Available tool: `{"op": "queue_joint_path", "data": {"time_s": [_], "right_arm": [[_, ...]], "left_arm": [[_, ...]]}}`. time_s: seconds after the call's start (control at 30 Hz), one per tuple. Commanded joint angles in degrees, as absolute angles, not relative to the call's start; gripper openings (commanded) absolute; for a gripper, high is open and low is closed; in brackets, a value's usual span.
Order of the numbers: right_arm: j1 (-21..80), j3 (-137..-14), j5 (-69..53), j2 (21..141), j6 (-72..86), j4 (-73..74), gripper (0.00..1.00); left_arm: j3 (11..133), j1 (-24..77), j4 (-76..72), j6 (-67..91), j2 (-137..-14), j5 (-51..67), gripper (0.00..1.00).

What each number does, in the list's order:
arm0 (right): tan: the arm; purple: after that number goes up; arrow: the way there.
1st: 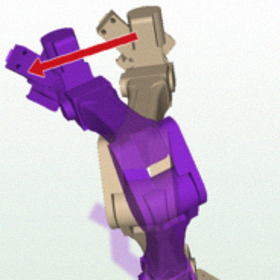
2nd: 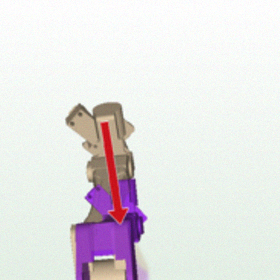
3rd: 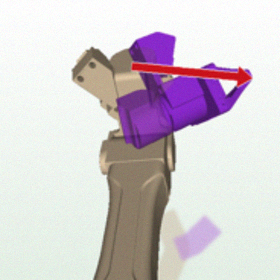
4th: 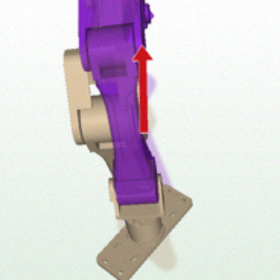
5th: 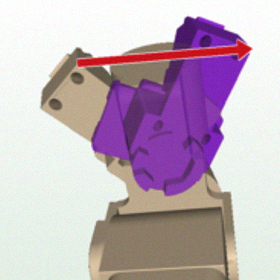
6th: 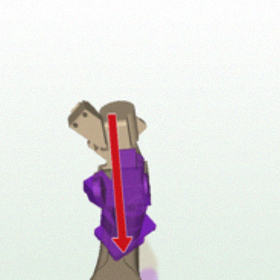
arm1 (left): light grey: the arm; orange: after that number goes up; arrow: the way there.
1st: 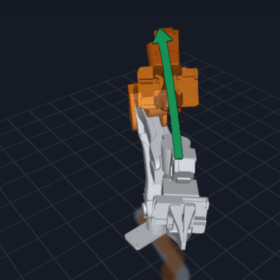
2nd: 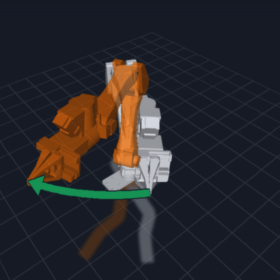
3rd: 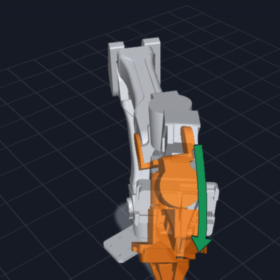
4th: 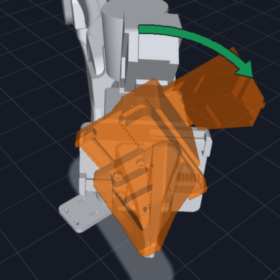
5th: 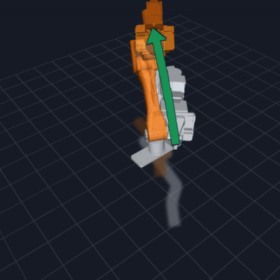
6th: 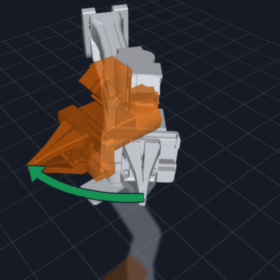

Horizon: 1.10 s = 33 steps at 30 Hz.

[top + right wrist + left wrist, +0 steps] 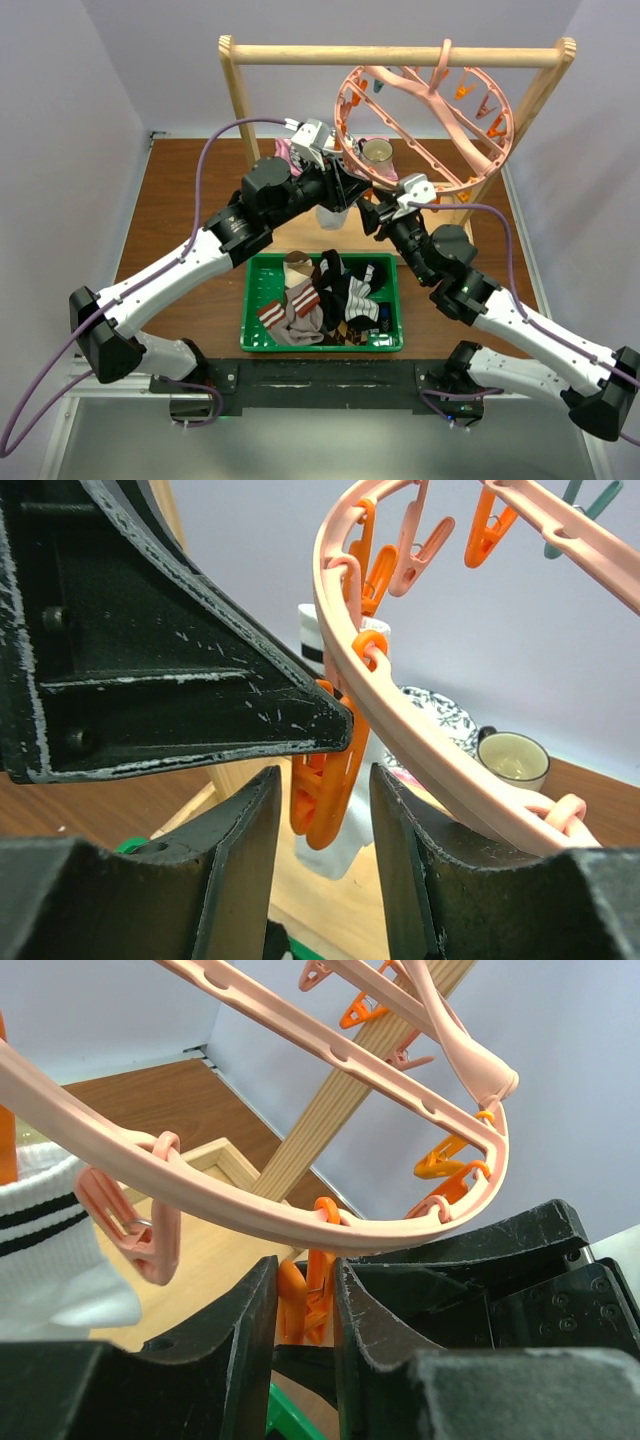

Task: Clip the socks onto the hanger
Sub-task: Open the clamp at the hanger.

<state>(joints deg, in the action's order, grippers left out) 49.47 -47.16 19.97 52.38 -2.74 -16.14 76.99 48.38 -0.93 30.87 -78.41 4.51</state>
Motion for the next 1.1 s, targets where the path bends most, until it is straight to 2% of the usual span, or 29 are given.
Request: {"op": "queue_joint_path", "data": {"time_s": [0.0,0.27,0.33,0.4,0.43,0.67,1.07], "right_arm": [[49.2,-51.0,23.9,51.9,-5.3,-18.5,0.46],[49.1,-51.3,23.9,48.8,-4.6,-12.2,0.51],[49.0,-51.7,25.0,48.5,-4.2,-11.2,0.57],[48.7,-52.7,25.7,48.5,-4.2,-9.6,0.69],[48.7,-52.9,25.8,48.3,-4.3,-9.1,0.70],[47.3,-53.8,24.4,45.2,-4.7,-5.6,0.70],[47.1,-52.8,19.8,46.1,-1.4,-5.1,0.59]], "left_arm": [[77.0,48.3,-1.6,30.0,-75.9,4.6,0.00],[76.6,48.2,-1.5,29.2,-75.4,4.4,0.00],[76.5,48.1,-1.6,29.1,-75.4,4.4,0.00],[76.5,48.0,-1.5,28.8,-75.2,4.5,0.00],[76.4,47.9,-1.6,28.7,-75.1,4.5,0.00],[76.1,47.7,-2.5,28.6,-75.0,5.5,0.00],[76.0,47.5,-2.8,29.0,-74.7,6.1,0.00]]}}
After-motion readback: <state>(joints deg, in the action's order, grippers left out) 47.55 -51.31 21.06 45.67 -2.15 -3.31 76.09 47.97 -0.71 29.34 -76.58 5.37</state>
